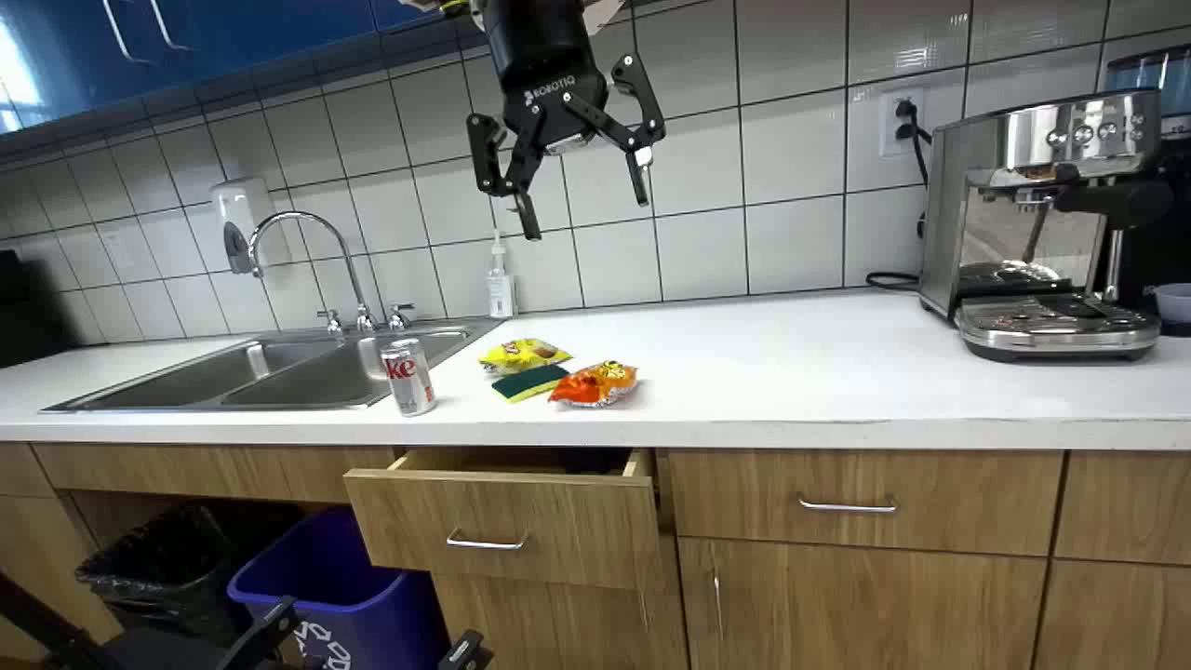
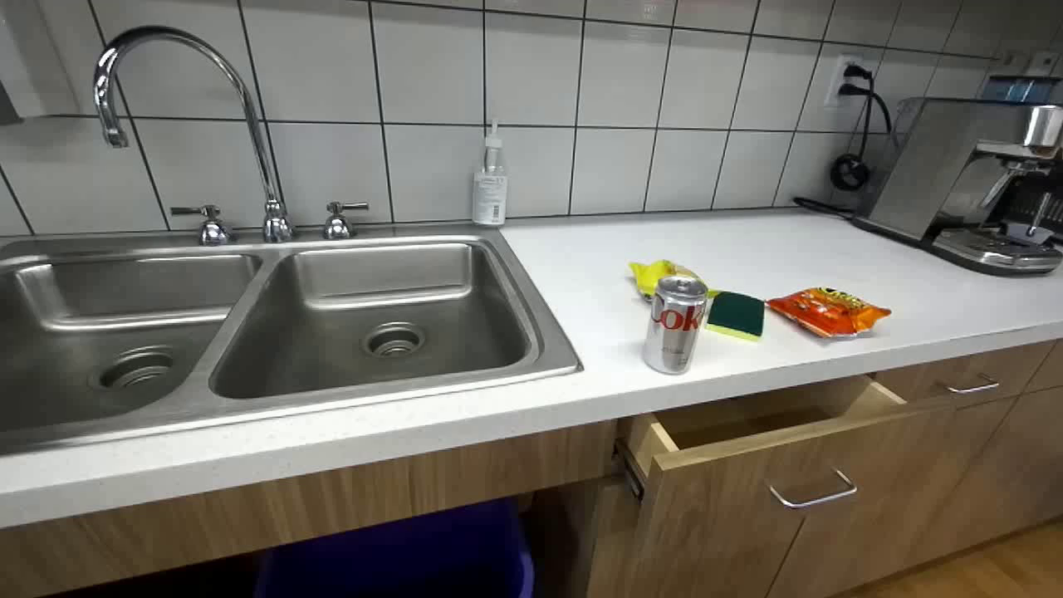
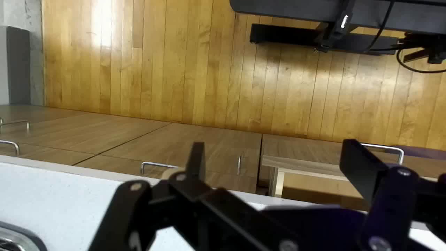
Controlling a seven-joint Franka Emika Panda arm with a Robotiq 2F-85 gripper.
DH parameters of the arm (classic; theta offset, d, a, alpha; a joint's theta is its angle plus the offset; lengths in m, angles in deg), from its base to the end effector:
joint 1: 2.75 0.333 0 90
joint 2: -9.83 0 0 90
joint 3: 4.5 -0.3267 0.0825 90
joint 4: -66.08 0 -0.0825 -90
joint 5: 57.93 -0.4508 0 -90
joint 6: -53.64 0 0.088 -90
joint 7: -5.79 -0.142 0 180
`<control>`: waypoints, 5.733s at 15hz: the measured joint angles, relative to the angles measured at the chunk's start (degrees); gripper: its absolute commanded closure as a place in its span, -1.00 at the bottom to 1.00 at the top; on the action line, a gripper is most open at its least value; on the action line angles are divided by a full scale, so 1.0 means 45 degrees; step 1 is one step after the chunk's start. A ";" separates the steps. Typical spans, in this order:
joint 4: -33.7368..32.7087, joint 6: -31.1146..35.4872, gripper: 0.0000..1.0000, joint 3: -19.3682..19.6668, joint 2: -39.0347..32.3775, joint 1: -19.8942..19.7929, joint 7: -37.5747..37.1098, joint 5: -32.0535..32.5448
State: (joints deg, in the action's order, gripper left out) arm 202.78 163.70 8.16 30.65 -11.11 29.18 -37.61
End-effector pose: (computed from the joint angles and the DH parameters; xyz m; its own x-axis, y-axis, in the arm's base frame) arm 0.4355 -0.2038 0.3939 0.9630 0.1771 -0.2033 0.2129 -0.9621 0.1705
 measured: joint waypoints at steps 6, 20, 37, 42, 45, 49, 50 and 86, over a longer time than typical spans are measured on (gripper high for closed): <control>0.0069 0.0003 -1.00 -0.0001 -0.0079 0.0022 -0.0002 -0.0001; 0.1142 0.3917 -1.00 -0.0613 -0.2647 0.0896 -0.0161 -0.0878; 0.1298 0.5760 -1.00 -0.1966 -0.4601 0.1537 -0.2101 -0.1179; 0.1298 0.5760 -1.00 -0.1966 -0.4607 0.1537 -0.2101 -0.1181; 0.1298 0.5869 -1.00 -0.1981 -0.4763 0.1537 -0.2148 -0.1525; 0.1299 0.6189 -1.00 -0.2122 -0.5354 0.1559 -0.2497 -0.2733; 0.1299 0.6326 -1.00 -0.2188 -0.5520 0.1562 -0.2577 -0.3038; 0.1927 1.3258 -1.00 -0.2538 -0.9028 0.2416 -0.4229 -0.3360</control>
State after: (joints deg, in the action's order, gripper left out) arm 211.45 223.36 -3.26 -9.97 -0.23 10.15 -52.73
